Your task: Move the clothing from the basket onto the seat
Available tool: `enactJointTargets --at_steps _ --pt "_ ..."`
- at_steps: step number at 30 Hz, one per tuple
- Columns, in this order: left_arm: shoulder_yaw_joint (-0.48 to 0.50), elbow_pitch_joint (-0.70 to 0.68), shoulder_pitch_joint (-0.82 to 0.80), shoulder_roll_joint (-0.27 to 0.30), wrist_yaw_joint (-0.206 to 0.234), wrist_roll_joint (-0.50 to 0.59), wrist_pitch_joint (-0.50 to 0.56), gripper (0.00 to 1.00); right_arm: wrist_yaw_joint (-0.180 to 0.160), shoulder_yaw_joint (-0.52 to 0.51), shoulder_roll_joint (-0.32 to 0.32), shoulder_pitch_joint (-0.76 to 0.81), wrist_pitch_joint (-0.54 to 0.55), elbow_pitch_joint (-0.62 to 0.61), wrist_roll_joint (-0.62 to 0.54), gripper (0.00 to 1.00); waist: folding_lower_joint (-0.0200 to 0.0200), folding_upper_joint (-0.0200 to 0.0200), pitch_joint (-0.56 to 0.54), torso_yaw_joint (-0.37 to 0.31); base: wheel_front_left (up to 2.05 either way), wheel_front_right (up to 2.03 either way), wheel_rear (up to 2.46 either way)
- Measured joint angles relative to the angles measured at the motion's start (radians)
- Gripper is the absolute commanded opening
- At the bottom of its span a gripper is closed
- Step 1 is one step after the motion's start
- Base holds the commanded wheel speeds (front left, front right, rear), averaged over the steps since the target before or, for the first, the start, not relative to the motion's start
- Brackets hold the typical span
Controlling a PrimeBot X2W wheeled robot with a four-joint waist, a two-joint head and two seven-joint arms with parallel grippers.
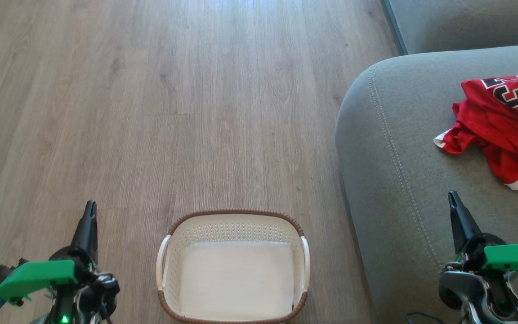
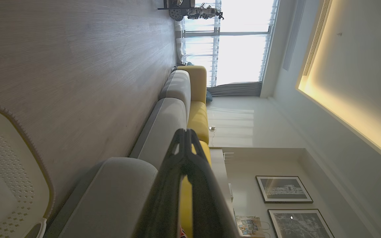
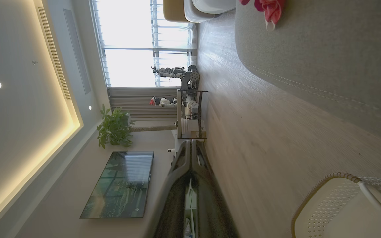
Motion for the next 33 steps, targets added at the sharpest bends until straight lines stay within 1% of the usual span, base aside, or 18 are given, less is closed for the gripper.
enactJointTargets --at_steps 33 --pt "0.002 0.000 0.000 -0.002 0.000 0.000 0.000 0.00 0.000 -0.004 0.003 0.000 0.008 0.000 0.000 0.00 0.0000 0.0000 0.000 0.000 0.00 0.00 0.00"
